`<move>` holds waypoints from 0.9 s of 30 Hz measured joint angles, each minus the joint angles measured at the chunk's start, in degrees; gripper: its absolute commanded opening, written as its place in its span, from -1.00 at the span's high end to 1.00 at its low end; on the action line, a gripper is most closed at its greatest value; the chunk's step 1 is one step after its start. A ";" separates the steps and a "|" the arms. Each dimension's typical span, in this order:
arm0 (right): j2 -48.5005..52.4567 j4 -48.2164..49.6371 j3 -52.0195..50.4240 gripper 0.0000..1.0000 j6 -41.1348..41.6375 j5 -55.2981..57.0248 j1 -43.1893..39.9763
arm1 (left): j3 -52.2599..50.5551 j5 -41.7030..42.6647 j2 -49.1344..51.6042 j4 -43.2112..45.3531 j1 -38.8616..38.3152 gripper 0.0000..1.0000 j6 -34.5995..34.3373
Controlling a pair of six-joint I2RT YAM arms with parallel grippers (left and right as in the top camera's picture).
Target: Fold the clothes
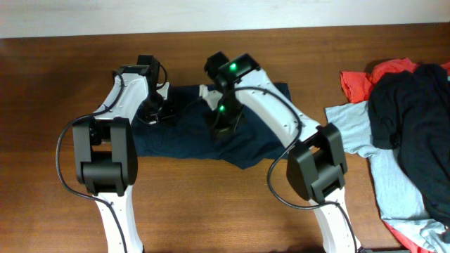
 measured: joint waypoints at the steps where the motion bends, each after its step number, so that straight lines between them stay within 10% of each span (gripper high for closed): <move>1: 0.00 0.57 -0.94 0.92 -0.02 0.00 0.52 | 0.00 0.00 0.02 0.00 0.00 0.98 -0.02; 17: 0.02 22.08 -21.73 0.92 -0.20 0.17 2.62 | 0.02 0.00 0.02 0.00 0.00 0.98 0.00; 27: -0.09 7.91 -14.56 0.92 -0.26 0.37 1.29 | 0.07 0.00 0.04 0.00 0.00 0.98 0.00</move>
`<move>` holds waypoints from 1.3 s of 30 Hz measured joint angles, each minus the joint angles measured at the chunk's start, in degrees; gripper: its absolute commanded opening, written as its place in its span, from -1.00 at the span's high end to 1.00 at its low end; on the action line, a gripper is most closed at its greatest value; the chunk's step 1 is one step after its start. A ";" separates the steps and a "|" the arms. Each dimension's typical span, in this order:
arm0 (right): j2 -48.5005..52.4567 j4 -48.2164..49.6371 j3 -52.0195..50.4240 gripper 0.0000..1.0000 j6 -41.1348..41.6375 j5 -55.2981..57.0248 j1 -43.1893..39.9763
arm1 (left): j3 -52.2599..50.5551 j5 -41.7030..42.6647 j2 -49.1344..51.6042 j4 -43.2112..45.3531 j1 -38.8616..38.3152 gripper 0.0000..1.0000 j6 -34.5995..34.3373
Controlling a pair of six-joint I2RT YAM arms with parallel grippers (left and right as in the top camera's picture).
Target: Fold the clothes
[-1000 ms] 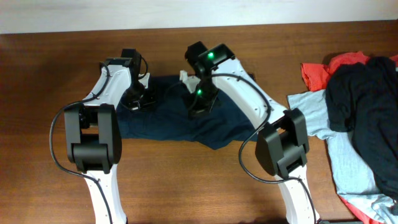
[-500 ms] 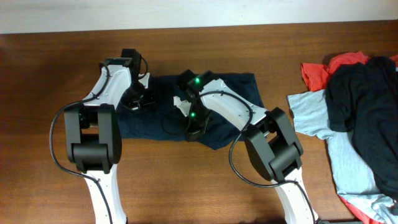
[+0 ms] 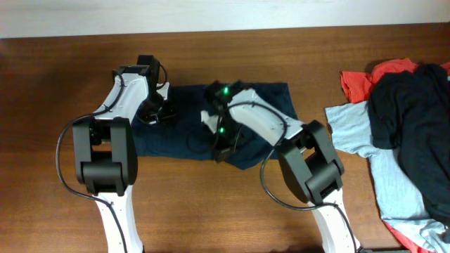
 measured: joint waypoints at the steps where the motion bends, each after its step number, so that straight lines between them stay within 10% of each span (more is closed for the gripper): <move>1: -0.15 -1.46 2.03 0.92 -0.02 0.02 -0.46 | 0.00 -0.02 0.00 -0.02 -0.02 0.98 0.00; 11: -3.34 -2.78 9.90 0.92 -0.13 0.26 -2.29 | 0.04 0.00 0.00 -0.09 0.00 0.98 0.00; 31: -3.96 19.67 -14.45 0.92 2.40 -0.72 -2.27 | 0.04 -0.02 0.00 -0.11 0.00 0.98 -0.02; 39: -3.85 9.18 -9.14 0.92 3.04 -1.95 -3.74 | 0.07 -0.02 0.00 -0.13 0.00 0.98 0.00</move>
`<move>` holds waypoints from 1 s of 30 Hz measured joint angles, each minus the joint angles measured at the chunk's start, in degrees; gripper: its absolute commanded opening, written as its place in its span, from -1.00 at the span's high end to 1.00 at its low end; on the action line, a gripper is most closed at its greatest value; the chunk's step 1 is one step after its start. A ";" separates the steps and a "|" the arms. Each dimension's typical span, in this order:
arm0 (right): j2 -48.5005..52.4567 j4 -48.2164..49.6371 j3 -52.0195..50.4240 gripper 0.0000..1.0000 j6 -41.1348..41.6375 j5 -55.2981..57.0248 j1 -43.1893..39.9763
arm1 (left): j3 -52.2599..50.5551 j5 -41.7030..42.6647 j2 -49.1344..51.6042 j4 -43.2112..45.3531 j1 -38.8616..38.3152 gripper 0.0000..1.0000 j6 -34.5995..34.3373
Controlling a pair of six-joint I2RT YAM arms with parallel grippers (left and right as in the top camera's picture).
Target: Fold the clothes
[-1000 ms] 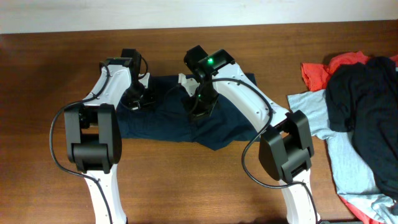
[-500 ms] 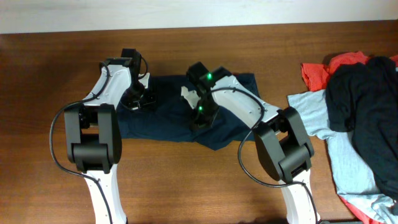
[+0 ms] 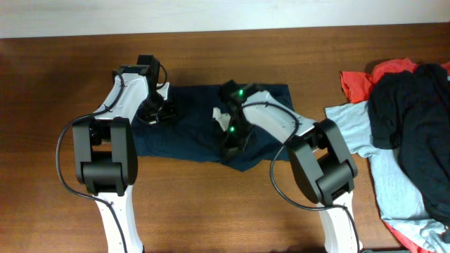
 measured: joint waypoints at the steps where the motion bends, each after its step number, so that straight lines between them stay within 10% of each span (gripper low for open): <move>1: 0.00 -1.44 2.23 0.92 -0.09 0.00 -0.44 | 0.00 0.02 0.02 0.00 0.00 0.98 -0.02; 10: -0.42 0.68 14.78 0.92 -0.46 0.33 -2.43 | 0.00 0.00 0.02 0.00 0.00 0.98 0.00; 30: 1.49 19.50 -2.10 0.92 4.20 3.48 -1.31 | 0.00 0.00 0.02 0.00 0.00 0.98 -0.02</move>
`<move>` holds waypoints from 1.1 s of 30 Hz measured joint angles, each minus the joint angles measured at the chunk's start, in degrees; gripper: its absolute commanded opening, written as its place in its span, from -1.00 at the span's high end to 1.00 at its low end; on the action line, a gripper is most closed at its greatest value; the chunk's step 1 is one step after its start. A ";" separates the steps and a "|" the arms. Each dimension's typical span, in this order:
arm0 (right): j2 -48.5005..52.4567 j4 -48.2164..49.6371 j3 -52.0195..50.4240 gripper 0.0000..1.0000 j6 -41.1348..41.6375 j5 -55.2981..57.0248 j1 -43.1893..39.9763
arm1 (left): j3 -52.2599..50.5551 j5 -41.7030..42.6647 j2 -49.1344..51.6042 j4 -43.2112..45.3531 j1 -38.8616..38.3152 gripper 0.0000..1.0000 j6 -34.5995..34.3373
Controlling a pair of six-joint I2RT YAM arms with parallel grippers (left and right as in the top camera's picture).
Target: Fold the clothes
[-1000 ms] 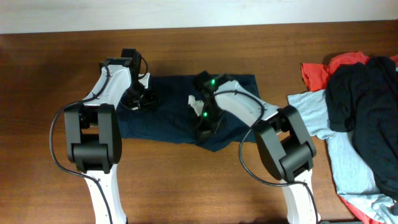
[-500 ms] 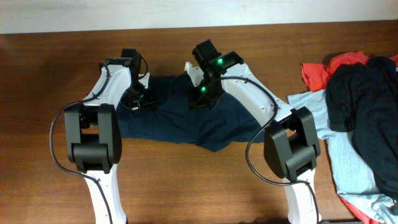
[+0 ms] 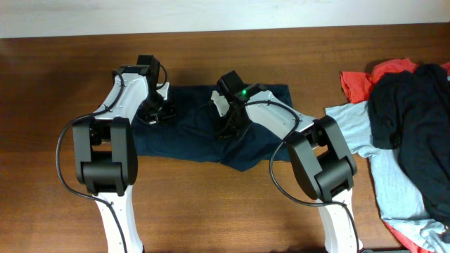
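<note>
A dark navy garment (image 3: 190, 137) lies spread across the middle of the table, its lower right corner bulging toward the front. My left gripper (image 3: 152, 118) rests on the garment's left edge; the arm hides its fingers. My right gripper (image 3: 223, 131) points down onto the middle of the cloth, and its fingers are too small and dark to read against the fabric.
A pile of clothes sits at the right edge: a black garment (image 3: 411, 119), a red one (image 3: 362, 81) and a light blue shirt (image 3: 383, 176). Both arm bases (image 3: 105, 158) stand at the front. The wooden table's (image 3: 56, 84) back edge meets a white wall.
My right gripper has moved back and slightly left on the navy garment, from near its front edge to its middle. The left arm and the cloth outline look unchanged.
My right arm first stood high over the garment's middle. Then it was low near the front edge, left of centre, then a little further right there. Now it is back at the middle. The left gripper stayed on the left edge throughout.
</note>
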 measured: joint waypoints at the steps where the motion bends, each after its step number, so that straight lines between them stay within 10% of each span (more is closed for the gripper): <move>1: 0.00 -1.18 0.70 0.92 0.28 0.15 -0.17 | 0.00 0.00 0.00 0.00 0.00 0.98 0.02; 11: -1.64 -6.58 17.38 0.92 0.59 1.70 -4.59 | 0.00 0.00 0.00 0.00 0.00 0.98 0.00; 33: 9.14 -4.15 16.46 0.91 0.50 2.51 -3.02 | 0.02 -0.02 0.00 -0.02 0.00 0.98 0.00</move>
